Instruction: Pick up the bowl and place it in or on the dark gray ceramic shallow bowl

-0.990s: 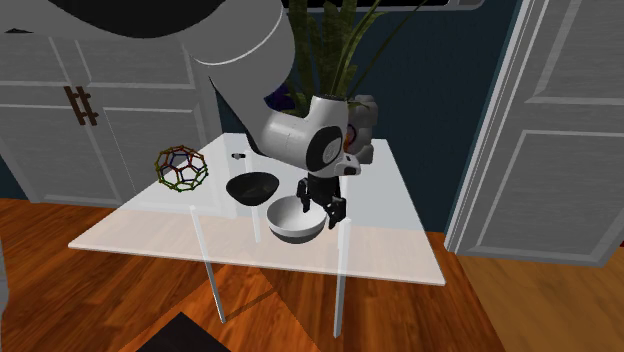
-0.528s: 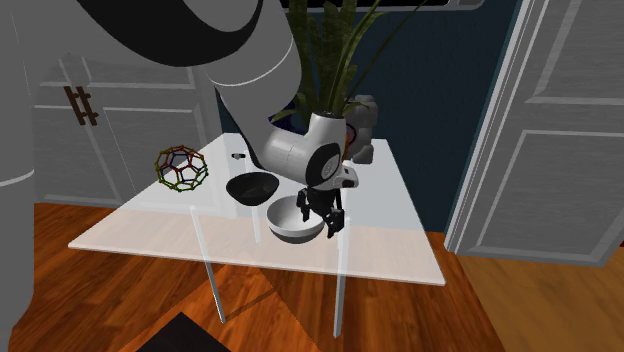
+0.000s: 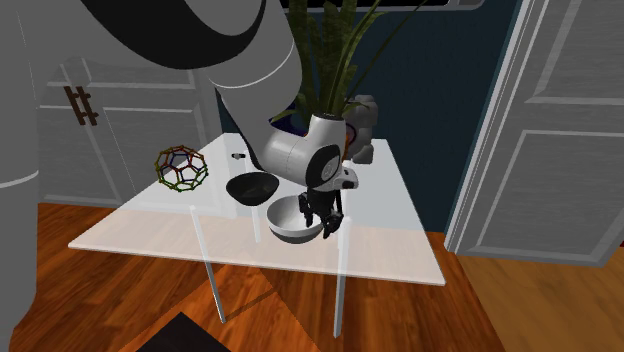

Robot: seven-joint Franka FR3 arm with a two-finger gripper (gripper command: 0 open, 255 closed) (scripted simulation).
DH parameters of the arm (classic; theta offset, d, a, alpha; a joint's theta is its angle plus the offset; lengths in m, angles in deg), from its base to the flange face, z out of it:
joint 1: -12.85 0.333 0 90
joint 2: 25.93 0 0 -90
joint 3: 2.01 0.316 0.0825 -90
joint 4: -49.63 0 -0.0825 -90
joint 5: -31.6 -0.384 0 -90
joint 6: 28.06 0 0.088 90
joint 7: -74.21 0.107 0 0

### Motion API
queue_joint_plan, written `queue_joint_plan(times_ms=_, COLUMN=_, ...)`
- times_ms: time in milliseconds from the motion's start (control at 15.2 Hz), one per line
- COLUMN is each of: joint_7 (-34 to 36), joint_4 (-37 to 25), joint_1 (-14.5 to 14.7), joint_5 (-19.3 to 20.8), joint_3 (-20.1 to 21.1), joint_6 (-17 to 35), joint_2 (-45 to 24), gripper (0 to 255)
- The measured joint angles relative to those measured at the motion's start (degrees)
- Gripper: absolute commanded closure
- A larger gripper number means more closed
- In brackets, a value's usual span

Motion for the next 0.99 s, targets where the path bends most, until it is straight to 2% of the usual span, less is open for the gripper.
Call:
queue_joint_plan(times_ms=594, joint_7=0.02, joint_4=-0.07, joint_1=0.0, joint_5=-0.02, joint_3=0.01, joint_6=0.03, joint_2=0.05, gripper=255)
queue_joint_plan(times_ms=990, joint_7=0.29, joint_4=-0.11, joint_1=-0.05, joint_5=0.05, joint_3=0.0, joint_6=-3.12, joint_2=3.01, gripper=255)
